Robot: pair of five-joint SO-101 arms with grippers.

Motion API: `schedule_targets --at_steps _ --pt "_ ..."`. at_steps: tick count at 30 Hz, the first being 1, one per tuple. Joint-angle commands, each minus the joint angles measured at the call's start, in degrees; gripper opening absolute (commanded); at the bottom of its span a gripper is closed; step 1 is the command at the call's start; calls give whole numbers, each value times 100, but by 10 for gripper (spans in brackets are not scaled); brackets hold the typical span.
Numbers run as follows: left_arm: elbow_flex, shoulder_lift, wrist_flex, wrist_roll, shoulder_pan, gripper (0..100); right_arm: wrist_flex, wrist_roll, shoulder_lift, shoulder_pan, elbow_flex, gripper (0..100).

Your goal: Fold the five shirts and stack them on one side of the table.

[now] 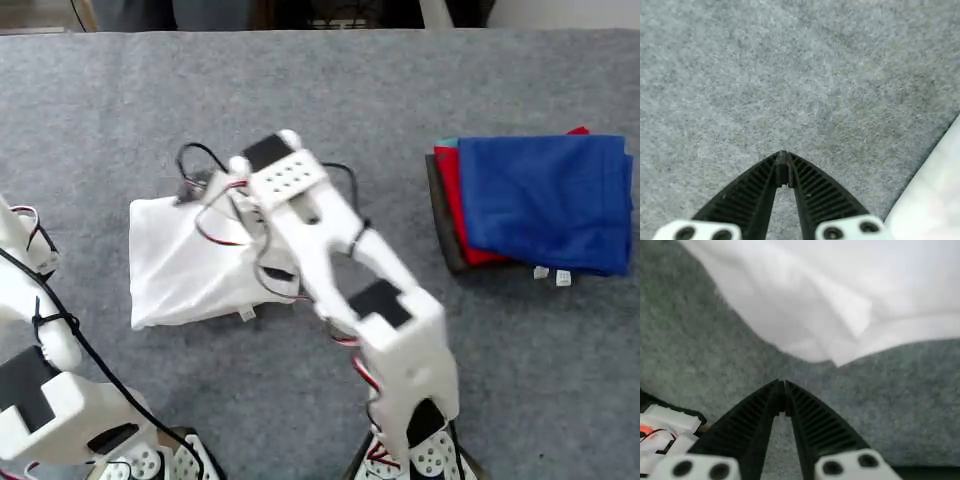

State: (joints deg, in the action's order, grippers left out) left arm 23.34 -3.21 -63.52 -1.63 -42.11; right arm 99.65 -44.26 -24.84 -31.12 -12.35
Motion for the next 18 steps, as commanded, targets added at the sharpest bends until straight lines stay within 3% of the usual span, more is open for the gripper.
schedule_targets --at_steps 1,4,6,12,18 --pt "-22 -255 79 -53 -48 30 -545 -598 1095 774 1314 14" --pt "-22 -255 79 -53 -4 30 -993 -791 1604 976 1437 15" --pt "-31 -255 79 -35 22 30 -1134 -721 1798 668 1112 15" --pt "-110 -290 132 -26 40 30 -1987 290 1218 -299 75 15" --pt "-84 -273 105 -44 22 30 -2681 1125 -171 -413 -1077 15"
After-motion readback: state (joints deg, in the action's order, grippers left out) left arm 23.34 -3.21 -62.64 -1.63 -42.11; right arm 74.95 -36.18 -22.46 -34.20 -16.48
